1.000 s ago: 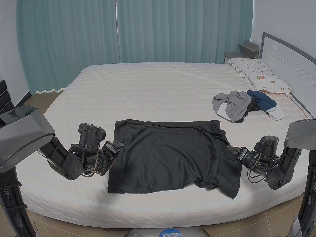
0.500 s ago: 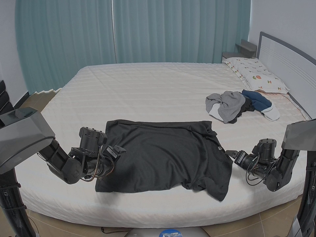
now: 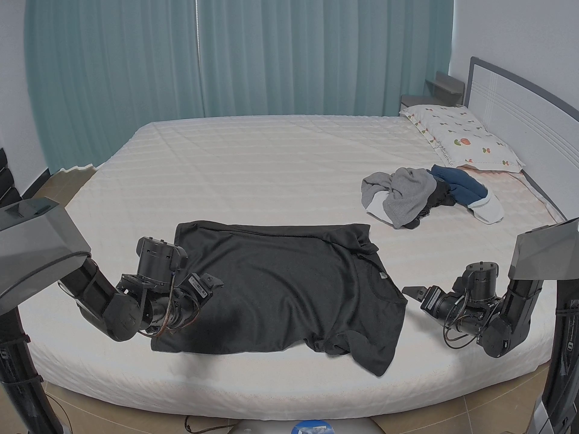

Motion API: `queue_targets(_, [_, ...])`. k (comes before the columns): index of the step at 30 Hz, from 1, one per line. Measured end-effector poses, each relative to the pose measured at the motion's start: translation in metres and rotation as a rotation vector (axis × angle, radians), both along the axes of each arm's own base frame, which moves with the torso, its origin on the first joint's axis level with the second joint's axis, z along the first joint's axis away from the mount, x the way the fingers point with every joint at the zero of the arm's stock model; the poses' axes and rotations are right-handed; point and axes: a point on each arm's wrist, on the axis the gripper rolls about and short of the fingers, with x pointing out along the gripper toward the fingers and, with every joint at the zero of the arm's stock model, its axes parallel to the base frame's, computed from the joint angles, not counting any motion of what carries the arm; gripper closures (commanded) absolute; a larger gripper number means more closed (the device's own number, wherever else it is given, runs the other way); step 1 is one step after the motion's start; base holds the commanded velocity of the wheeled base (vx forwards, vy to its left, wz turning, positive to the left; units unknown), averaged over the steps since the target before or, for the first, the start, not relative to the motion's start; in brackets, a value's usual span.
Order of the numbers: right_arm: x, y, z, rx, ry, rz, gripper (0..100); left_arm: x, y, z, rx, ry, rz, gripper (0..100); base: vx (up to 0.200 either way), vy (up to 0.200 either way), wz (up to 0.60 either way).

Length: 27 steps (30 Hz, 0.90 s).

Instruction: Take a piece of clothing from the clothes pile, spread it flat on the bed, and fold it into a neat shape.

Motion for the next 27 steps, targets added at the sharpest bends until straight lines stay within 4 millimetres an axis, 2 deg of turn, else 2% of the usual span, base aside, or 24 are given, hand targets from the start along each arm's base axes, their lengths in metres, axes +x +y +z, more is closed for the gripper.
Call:
queue_targets(16, [-0.009,0.008,-0.011,0.013,0.057,0.063,0,-0.005,0.012,0.001,0.038,-0.006,0.015,0,0.000,0.000,0.00])
queue_targets(27, [-0.014,0.013,-0.012,0.011,0.066,0.082,0,-0.020,0.023,-0.008,0.038,0.038,0.031,0,-0.018,0.000,0.00])
